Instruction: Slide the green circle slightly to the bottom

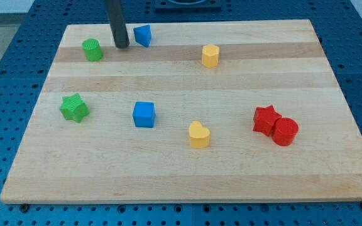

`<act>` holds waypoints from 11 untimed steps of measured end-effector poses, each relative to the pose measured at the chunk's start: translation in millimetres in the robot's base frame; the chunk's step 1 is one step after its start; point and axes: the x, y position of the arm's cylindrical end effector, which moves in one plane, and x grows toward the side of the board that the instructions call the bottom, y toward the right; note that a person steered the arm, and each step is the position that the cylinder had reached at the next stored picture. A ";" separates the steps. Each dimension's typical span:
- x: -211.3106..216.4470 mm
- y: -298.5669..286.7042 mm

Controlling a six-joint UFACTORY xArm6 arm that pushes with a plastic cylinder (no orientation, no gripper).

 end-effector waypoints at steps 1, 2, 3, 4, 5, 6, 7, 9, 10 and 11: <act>-12.5 -34.6; -12.5 -55.0; -12.5 -67.8; -9.9 -83.1; 53.6 -73.2; 56.8 -72.5; 56.8 -68.6; 55.6 -105.5; 50.1 -118.6; 15.0 -98.4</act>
